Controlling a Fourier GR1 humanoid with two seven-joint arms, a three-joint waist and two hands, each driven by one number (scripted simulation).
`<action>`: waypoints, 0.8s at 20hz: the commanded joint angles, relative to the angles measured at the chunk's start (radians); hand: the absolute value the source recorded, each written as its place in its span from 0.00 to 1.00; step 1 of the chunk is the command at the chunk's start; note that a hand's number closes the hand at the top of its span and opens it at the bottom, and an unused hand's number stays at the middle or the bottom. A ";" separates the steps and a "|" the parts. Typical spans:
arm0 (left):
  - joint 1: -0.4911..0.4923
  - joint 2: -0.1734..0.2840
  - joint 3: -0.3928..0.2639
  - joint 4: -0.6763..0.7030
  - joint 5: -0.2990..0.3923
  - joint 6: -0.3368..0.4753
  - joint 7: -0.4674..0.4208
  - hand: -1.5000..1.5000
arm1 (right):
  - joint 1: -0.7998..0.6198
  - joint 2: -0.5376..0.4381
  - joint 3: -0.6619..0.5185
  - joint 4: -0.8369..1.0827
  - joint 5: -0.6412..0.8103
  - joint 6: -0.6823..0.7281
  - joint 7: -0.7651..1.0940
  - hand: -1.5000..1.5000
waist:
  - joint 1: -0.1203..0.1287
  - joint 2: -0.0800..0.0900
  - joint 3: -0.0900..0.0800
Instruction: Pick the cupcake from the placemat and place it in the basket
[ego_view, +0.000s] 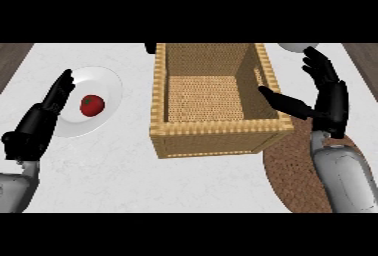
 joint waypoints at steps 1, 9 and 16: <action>-0.009 -0.002 0.002 -0.010 -0.001 0.002 0.010 0.50 | -0.045 -0.201 0.020 0.050 0.185 0.062 0.254 0.00 | -0.017 -0.004 -0.004; -0.008 0.011 0.004 -0.016 -0.004 -0.009 0.013 0.50 | -0.137 -0.473 0.166 0.030 0.086 0.717 0.552 0.00 | -0.004 -0.009 -0.003; -0.013 0.000 0.015 -0.027 0.003 -0.012 0.039 0.50 | -0.253 -0.563 0.077 -0.041 -0.252 1.120 0.829 0.00 | -0.010 0.001 0.005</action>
